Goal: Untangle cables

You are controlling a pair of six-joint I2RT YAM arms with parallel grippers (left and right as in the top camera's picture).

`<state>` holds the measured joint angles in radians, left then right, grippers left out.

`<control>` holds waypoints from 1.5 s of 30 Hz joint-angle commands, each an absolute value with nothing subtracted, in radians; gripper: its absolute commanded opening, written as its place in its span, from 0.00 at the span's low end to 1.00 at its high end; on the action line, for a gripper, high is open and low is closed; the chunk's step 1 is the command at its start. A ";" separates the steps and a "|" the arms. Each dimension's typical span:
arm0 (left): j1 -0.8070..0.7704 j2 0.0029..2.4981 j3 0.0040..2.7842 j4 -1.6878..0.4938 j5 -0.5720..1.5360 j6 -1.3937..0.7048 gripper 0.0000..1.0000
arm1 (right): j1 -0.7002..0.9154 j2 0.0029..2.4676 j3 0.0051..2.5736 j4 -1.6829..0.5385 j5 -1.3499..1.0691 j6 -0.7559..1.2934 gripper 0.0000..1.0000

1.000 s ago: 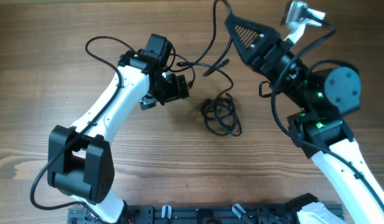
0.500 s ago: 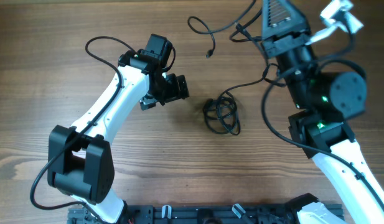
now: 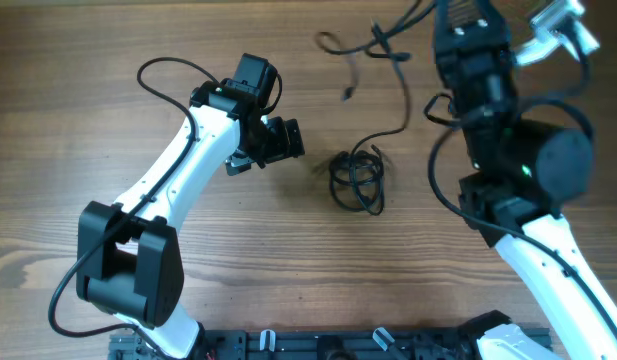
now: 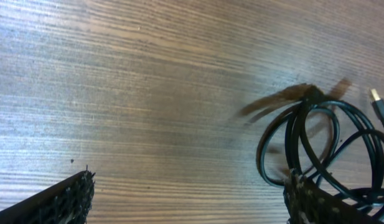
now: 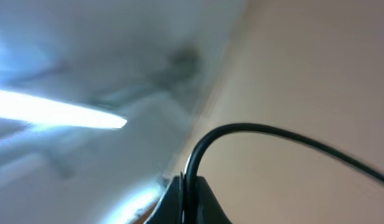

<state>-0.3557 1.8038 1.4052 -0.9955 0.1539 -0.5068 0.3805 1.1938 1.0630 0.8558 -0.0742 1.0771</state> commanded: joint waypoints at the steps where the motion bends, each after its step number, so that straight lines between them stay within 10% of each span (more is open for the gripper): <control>1: -0.358 1.816 1.406 -1.004 0.148 -0.506 1.00 | 0.378 1.150 1.083 0.856 -0.135 0.860 0.04; 5: -0.358 1.816 1.406 -1.003 0.148 -0.506 1.00 | 0.363 1.181 1.083 0.306 -0.004 0.830 0.04; 11: -0.358 1.816 1.406 -1.010 0.148 -0.502 1.00 | 0.358 1.163 1.083 0.835 -0.145 0.781 0.04; 15: -0.358 1.816 1.406 -0.996 0.148 -0.503 1.00 | 0.358 1.195 1.083 0.225 0.044 0.905 0.04; 21: -0.358 1.816 1.406 -1.003 0.148 -0.502 1.00 | 0.358 1.172 1.083 0.841 -0.202 0.878 0.04; 27: -0.358 1.816 1.406 -1.003 0.148 -0.502 1.00 | 0.358 1.199 1.082 0.250 0.127 0.637 0.04; 33: -0.358 1.816 1.406 -1.003 0.148 -0.503 1.00 | 0.358 1.188 1.082 0.955 -0.200 0.761 0.04; 41: -0.358 1.816 1.406 -1.010 0.148 -0.502 1.00 | 0.358 1.193 1.082 0.311 0.464 0.628 0.04; 45: -0.358 1.816 1.406 -1.006 0.148 -0.503 1.00 | 0.356 1.198 1.082 0.502 0.353 0.575 0.04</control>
